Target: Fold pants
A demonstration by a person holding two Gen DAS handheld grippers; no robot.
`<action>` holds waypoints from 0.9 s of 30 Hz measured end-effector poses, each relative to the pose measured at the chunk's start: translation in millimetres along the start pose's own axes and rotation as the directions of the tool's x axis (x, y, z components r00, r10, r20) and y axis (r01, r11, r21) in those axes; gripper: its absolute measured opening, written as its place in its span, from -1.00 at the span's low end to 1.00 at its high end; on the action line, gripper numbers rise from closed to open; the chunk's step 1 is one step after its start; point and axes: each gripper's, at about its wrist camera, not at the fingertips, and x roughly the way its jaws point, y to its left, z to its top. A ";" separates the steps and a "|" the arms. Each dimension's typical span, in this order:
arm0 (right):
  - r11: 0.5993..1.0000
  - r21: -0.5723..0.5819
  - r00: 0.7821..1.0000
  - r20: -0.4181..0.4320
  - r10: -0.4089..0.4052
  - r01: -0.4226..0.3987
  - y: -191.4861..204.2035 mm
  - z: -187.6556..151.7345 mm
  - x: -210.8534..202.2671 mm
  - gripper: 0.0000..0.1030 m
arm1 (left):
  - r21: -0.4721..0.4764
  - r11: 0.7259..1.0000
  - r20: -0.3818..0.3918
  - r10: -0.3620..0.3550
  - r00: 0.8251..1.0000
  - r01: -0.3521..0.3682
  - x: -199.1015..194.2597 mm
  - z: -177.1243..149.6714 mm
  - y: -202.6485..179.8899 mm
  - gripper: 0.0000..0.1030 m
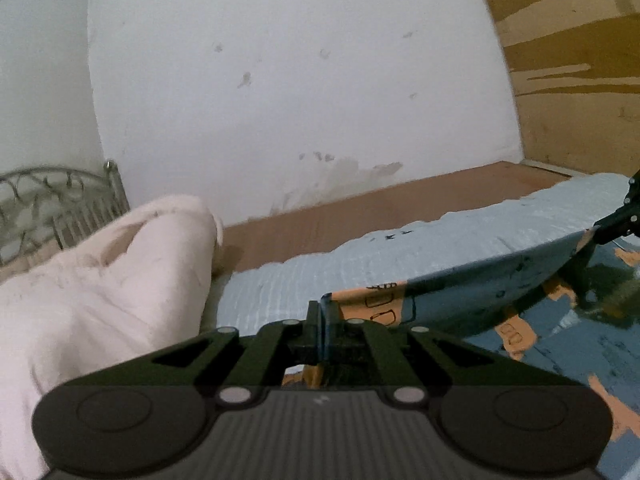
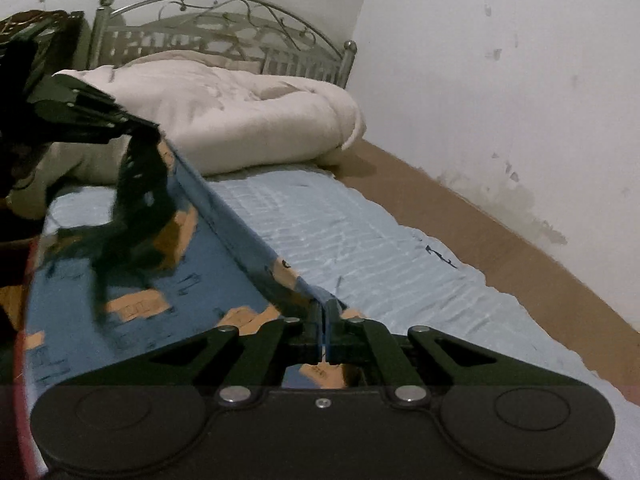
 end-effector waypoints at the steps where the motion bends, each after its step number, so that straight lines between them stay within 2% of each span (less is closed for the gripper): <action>1: 1.000 -0.014 1.000 0.004 -0.009 0.009 6.4 -3.4 -7.4 -1.00 | 0.009 1.000 0.008 0.000 1.000 -0.001 -8.0 -4.9 -4.3 -1.00; 7: 0.995 -0.084 0.998 0.027 -0.050 0.052 69.6 -43.4 -54.7 -1.00 | 0.066 0.998 0.010 0.007 1.000 -0.008 -45.1 -47.3 -31.5 -1.00; 10: 0.993 -0.096 0.998 0.021 -0.064 0.065 99.0 -67.5 -65.0 -1.00 | 0.108 0.994 -0.003 0.024 1.000 -0.024 -53.9 -69.6 -47.0 -1.00; 14: 0.993 -0.083 0.996 0.002 -0.088 0.088 128.2 -94.8 -65.3 -1.00 | 0.105 0.994 -0.038 0.040 0.998 -0.036 -59.3 -95.7 -62.5 -1.00; 20: 0.993 0.021 0.994 -0.008 -0.112 0.113 143.9 -109.4 -63.4 -1.00 | 0.054 0.998 -0.052 0.033 0.998 -0.030 -75.0 -113.4 -62.8 -1.00; 24: 0.993 0.013 0.993 0.011 -0.120 0.119 149.6 -110.6 -79.0 -1.00 | 0.054 0.998 -0.081 0.033 0.996 -0.029 -72.9 -120.3 -58.2 -1.00; 27: 0.994 -0.016 0.994 -0.019 -0.108 0.108 151.9 -120.9 -76.9 -1.00 | 0.076 0.996 -0.082 0.050 0.995 -0.043 -70.0 -124.6 -62.8 -1.00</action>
